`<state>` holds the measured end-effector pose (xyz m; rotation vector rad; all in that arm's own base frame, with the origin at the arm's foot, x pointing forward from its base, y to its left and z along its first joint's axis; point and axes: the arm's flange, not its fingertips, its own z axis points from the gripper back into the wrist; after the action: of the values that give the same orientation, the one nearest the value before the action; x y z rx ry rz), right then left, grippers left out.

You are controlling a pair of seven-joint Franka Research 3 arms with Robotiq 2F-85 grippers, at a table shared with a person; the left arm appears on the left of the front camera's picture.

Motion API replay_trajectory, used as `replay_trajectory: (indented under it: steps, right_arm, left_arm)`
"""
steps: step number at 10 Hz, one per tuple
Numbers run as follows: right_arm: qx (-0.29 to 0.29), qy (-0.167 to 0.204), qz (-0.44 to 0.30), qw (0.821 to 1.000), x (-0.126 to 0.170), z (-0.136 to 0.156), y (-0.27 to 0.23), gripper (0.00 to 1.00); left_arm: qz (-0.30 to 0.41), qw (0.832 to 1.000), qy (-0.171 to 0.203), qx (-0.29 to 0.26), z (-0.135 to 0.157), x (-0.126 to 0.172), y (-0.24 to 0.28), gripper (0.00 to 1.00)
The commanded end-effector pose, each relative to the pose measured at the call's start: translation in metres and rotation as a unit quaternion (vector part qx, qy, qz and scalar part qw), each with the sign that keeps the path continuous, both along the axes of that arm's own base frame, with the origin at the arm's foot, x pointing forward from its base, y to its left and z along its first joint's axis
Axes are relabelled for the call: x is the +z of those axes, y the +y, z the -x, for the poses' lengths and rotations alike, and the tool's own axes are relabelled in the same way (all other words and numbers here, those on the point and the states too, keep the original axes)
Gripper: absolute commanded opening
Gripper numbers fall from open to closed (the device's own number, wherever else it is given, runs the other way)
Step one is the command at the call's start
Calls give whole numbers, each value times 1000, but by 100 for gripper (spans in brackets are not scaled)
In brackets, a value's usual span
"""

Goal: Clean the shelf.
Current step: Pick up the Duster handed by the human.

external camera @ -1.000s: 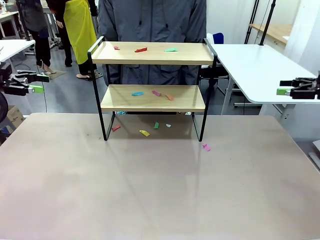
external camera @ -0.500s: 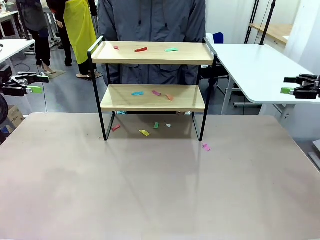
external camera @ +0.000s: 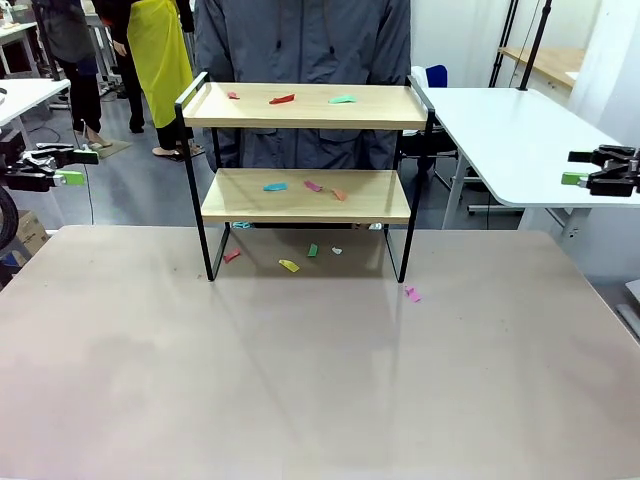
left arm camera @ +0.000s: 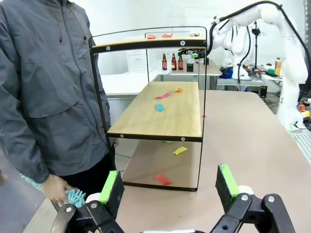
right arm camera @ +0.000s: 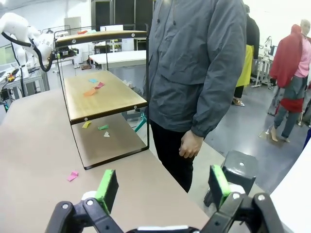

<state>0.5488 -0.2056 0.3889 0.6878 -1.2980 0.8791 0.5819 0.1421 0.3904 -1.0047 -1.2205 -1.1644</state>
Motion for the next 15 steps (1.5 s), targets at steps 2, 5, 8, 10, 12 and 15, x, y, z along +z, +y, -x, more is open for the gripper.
replay_trajectory:
  steps: [2, 5, 8, 10, 12, 15]
  right_arm:
    - [13, -6, 14, 1000, -9, -9, 5, 100]
    - [10, -13, 10, 1000, -9, -10, 7, 100]
    - [11, 3, 4, 1000, -11, -6, 8, 100]
    - [11, 3, 4, 1000, -11, -6, 8, 100]
    - [11, 3, 4, 1000, -11, -6, 8, 100]
    - [11, 3, 4, 1000, -11, -6, 8, 100]
  left_arm:
    - [55, 998, -36, -26, -14, -5, 5, 100]
    - [57, 997, -33, -27, -15, -8, 11, 100]
    - [49, 999, -4, -21, -18, -16, 12, 100]
    - [50, 998, -22, -22, -14, -16, 13, 100]
    - [50, 998, -22, -22, -14, -16, 13, 100]
    - [50, 998, -22, -22, -14, -16, 13, 100]
